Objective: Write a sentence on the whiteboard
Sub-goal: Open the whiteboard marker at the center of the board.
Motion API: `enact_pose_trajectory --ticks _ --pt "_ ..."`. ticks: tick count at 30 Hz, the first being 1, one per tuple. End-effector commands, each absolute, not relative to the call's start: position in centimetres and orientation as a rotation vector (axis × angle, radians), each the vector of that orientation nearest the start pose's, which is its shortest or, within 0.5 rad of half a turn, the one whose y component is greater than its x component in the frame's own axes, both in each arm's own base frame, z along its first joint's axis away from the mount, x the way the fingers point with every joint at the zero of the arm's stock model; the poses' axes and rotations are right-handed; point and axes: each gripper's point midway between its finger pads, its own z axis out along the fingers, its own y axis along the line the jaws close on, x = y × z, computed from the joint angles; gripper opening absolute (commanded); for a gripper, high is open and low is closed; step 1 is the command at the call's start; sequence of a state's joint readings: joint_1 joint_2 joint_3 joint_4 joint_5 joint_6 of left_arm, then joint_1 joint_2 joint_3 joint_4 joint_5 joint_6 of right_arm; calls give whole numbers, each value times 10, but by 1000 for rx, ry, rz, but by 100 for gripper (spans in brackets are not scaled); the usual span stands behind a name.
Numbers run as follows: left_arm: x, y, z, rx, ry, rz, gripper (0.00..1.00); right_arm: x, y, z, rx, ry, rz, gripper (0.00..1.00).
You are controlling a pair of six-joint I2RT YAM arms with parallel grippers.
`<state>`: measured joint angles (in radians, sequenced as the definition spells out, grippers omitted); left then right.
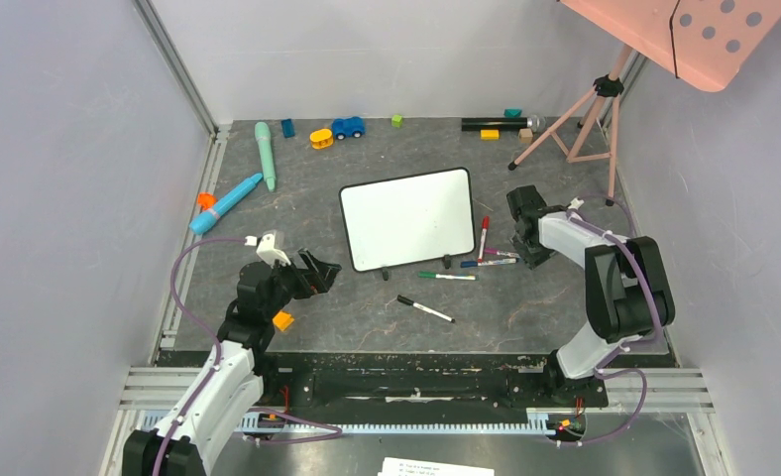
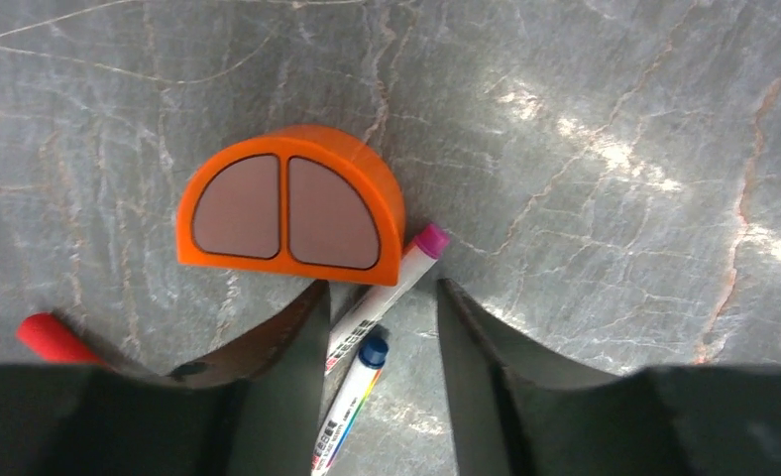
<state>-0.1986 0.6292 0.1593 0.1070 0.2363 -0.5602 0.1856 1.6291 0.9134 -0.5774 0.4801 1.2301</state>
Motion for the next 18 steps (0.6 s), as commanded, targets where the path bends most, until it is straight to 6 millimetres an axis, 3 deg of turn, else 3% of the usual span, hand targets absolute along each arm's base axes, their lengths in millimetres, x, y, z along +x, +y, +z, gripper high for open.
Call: enact_pose_trajectory --ticks 1,4,7,13,18 --pt "254 -114 114 -198 1918 -738 100 327 11 16 1401 2173 -275 38" --pt "254 -114 114 -196 1918 -738 100 324 5 13 1410 2148 -303 21" --pt "254 -114 114 -198 1918 -738 100 325 -5 24 1393 2078 -304 0" --pt "253 -116 115 -185 1918 -749 100 339 -23 66 1304 1960 -295 0" --pt "249 -125 123 -123 1911 -800 100 369 -11 109 966 1965 -128 0"
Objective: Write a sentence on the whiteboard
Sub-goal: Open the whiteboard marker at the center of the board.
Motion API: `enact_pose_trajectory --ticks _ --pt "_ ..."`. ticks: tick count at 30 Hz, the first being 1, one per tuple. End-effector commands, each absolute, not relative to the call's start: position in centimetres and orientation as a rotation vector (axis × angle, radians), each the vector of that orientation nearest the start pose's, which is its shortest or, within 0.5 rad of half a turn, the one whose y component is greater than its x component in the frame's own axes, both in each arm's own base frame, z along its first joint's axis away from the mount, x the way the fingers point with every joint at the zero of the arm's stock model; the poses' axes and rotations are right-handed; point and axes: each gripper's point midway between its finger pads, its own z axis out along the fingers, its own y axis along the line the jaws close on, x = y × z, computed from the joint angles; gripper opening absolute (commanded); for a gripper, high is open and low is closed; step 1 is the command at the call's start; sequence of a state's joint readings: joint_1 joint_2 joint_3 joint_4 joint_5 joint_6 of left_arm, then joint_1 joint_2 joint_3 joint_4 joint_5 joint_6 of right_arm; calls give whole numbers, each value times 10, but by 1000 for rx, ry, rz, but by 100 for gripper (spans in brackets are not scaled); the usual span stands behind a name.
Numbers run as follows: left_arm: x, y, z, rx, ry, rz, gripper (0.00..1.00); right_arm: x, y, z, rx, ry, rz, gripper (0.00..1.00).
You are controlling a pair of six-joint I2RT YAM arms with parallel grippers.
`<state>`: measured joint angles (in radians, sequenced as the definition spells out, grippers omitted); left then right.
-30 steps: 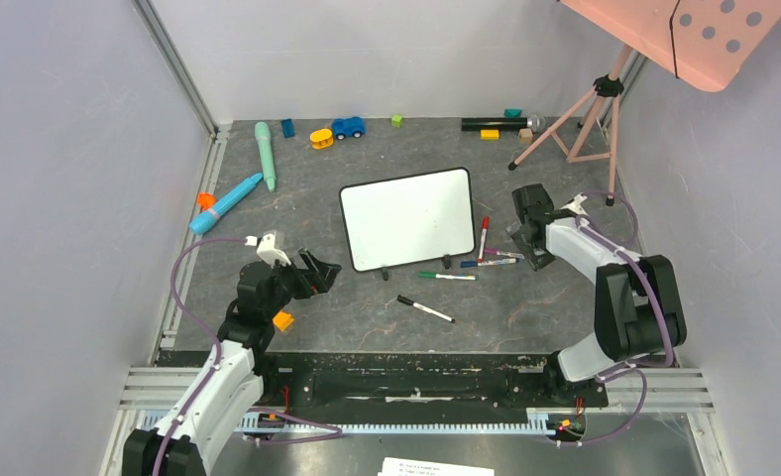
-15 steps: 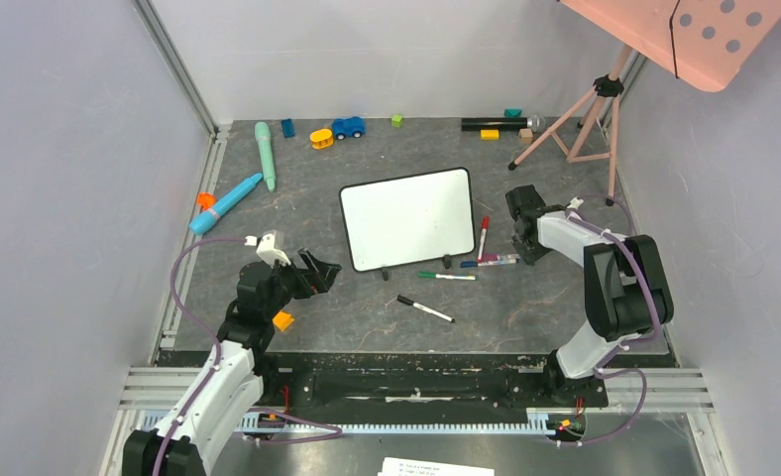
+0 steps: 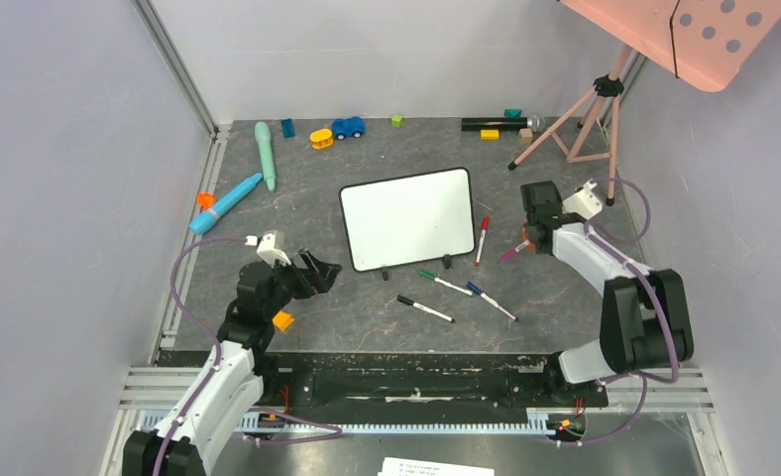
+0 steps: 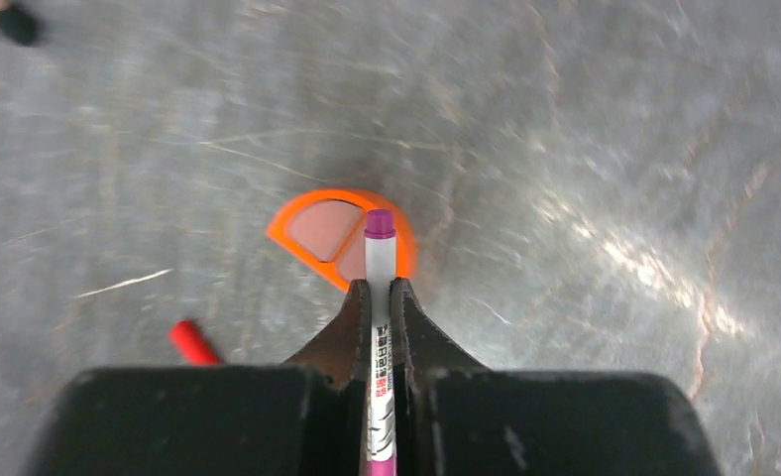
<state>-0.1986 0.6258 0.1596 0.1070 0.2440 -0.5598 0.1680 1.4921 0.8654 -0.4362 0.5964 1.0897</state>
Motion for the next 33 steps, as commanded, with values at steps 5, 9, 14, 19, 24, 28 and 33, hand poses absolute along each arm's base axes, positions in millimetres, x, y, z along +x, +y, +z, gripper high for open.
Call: enact_pose_trajectory --ticks 5,9,14,19,24,28,33 --pt "235 -154 154 -73 1828 -993 100 382 53 151 399 1928 258 0" --pt "214 -182 192 97 1718 -1027 99 366 99 185 103 1810 511 0" --pt "195 -221 211 255 1696 -1165 94 331 157 224 -237 1675 838 0" --pt "186 -255 220 351 1680 -1255 92 281 193 279 -430 1429 1167 0" --pt "181 -287 238 474 1642 -1392 89 254 203 323 -476 1261 1288 0" --pt "181 -307 252 506 1606 -1465 89 250 211 340 -497 1233 1318 0" --pt "184 -324 267 510 1544 -1517 89 256 218 351 -436 1250 1327 0"
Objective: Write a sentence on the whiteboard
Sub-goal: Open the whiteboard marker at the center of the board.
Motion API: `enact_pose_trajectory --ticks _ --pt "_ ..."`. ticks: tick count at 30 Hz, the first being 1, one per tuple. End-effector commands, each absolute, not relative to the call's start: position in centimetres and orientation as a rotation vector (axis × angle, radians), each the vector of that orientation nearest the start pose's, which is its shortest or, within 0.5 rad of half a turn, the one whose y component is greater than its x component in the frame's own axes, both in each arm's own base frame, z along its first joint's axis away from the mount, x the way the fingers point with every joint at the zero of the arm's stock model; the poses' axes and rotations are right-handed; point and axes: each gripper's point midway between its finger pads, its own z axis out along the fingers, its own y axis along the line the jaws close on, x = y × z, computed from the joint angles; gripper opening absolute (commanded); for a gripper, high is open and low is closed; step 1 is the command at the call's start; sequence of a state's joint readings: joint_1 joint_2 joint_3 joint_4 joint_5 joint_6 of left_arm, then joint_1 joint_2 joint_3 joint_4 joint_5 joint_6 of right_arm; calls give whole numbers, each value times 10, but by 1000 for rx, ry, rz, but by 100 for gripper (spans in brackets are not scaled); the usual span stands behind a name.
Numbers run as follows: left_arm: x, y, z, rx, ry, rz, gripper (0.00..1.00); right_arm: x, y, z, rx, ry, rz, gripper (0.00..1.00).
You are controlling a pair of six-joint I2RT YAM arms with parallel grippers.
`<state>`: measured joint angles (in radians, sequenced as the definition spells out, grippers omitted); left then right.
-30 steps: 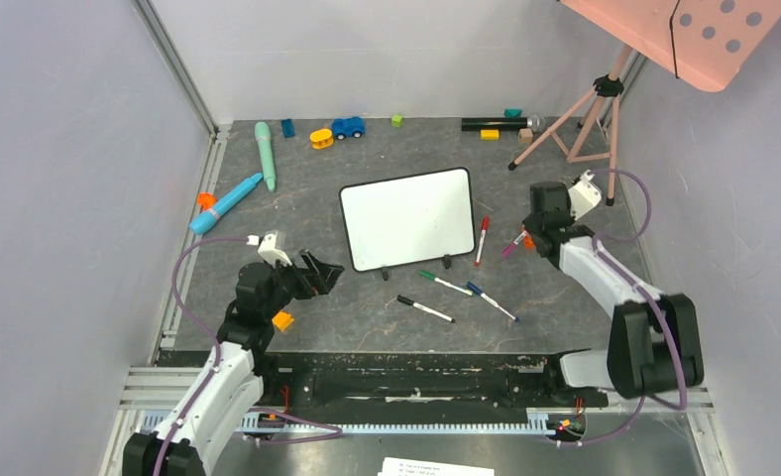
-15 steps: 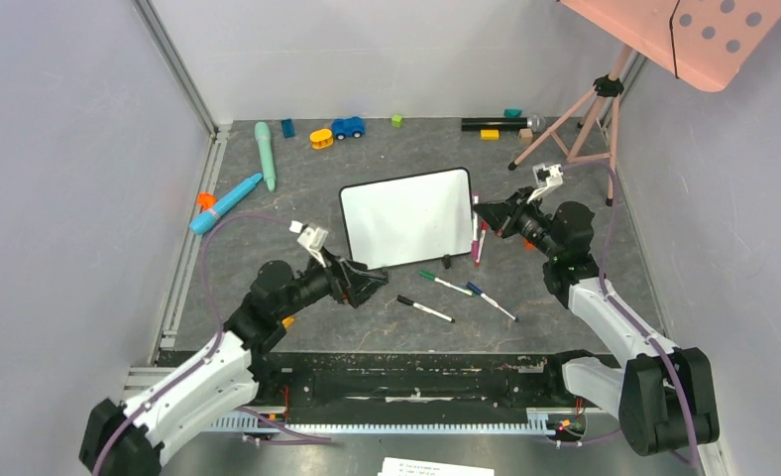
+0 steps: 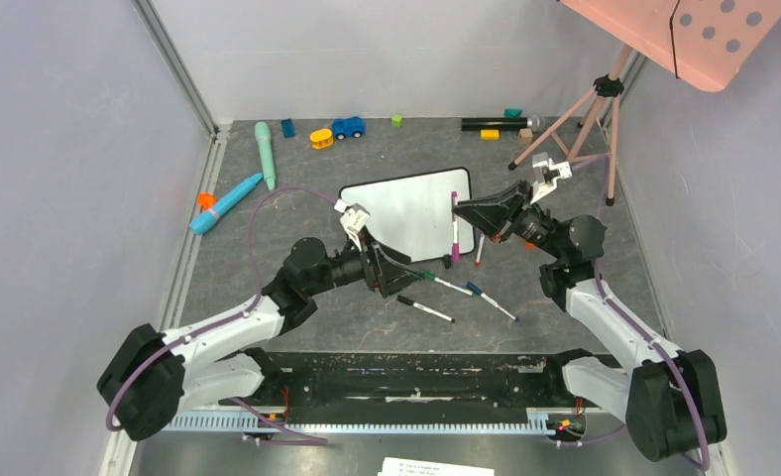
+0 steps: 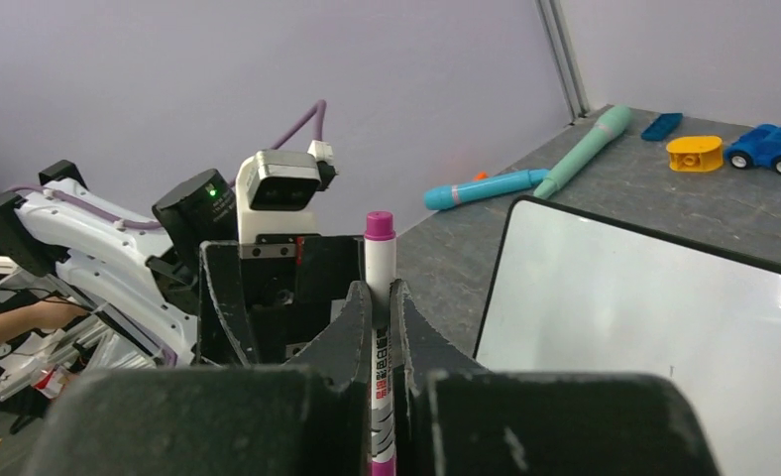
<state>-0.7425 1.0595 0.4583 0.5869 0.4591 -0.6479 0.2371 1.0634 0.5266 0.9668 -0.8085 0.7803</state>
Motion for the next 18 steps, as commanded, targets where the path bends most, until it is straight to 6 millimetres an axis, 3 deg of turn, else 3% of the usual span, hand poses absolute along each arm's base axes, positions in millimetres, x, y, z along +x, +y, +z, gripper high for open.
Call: enact_pose_trajectory --ticks 1,13,18 --pt "184 -328 269 519 1541 -1523 88 259 218 349 -412 1272 1319 0" --pt "187 -353 278 574 1511 -1563 69 258 239 343 -362 1314 1349 0" --pt "183 -359 280 600 1475 -1586 55 256 245 347 -358 1299 1352 0"
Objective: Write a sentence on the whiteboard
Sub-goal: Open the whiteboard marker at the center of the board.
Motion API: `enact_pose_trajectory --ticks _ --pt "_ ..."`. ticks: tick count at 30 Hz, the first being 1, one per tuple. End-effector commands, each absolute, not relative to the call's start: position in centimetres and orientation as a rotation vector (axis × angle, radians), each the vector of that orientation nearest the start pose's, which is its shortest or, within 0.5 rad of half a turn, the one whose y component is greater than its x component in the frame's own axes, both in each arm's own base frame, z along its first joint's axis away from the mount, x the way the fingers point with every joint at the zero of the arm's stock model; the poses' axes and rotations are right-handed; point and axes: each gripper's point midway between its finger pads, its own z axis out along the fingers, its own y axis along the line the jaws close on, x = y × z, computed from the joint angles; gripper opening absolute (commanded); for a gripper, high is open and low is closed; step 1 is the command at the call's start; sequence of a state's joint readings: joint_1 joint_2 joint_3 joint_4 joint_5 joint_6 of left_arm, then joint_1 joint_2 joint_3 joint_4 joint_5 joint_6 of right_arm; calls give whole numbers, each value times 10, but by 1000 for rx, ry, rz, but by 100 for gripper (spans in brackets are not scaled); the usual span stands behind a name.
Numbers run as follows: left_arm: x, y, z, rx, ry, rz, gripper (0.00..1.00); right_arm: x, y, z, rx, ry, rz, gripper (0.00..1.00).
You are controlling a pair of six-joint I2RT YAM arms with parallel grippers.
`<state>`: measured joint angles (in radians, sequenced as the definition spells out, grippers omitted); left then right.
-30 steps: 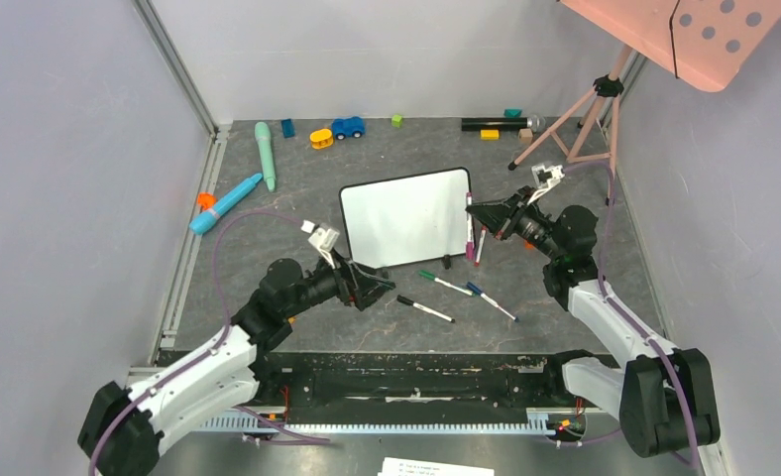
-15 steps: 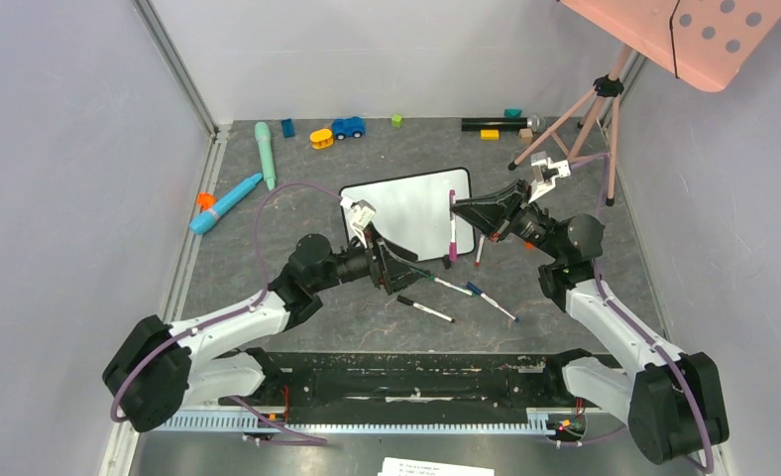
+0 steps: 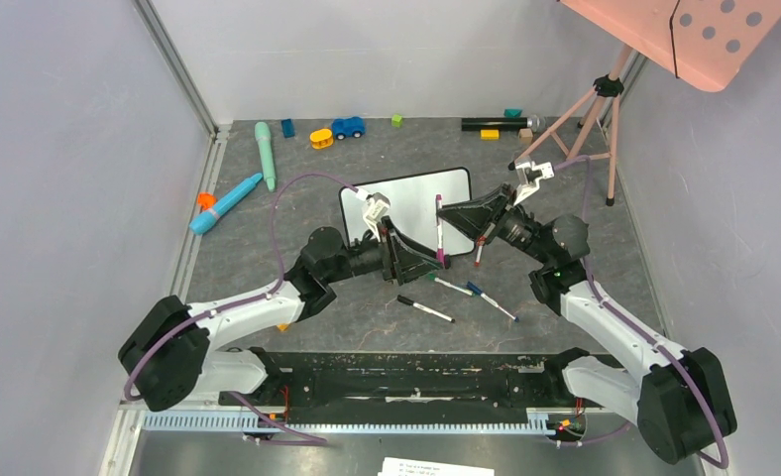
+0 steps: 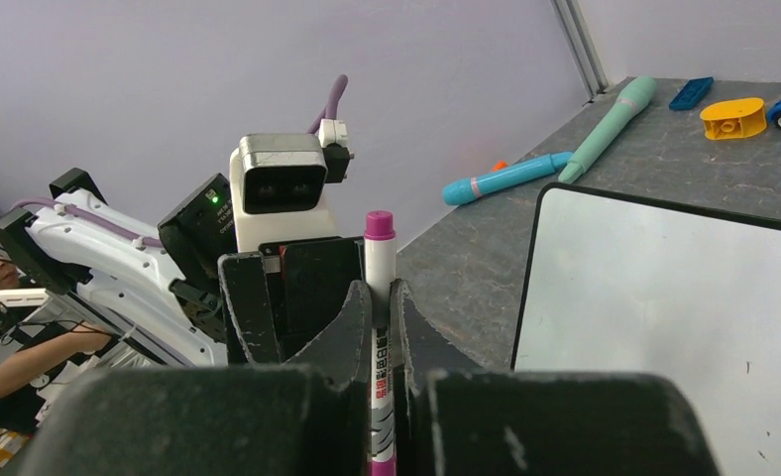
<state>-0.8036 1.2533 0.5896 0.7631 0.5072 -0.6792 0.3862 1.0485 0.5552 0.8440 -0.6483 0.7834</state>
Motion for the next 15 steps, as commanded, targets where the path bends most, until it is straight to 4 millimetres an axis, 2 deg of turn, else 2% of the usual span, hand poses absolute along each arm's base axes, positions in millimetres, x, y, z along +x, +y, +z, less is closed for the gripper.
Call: enact_pose_trajectory --ticks 1,4,6,11,13,14,15 --pt "183 -361 280 599 1479 -1589 55 256 246 348 -358 1297 1352 0" --pt "183 -363 277 601 1487 -1593 53 255 249 350 -361 1291 1355 0" --pt "182 -364 277 603 1485 -1596 49 255 252 350 -363 1292 1358 0" --pt "180 -364 277 623 1481 -1595 5 253 254 348 -370 1295 1360 0" --pt "178 -361 277 645 1462 -1575 2 253 255 346 -384 1306 1350 0" --pt "177 -358 276 654 1461 -1554 2 253 255 343 -395 1327 1339 9" --pt "177 -356 272 667 1478 -1529 2 255 256 337 -410 1360 1312 29"
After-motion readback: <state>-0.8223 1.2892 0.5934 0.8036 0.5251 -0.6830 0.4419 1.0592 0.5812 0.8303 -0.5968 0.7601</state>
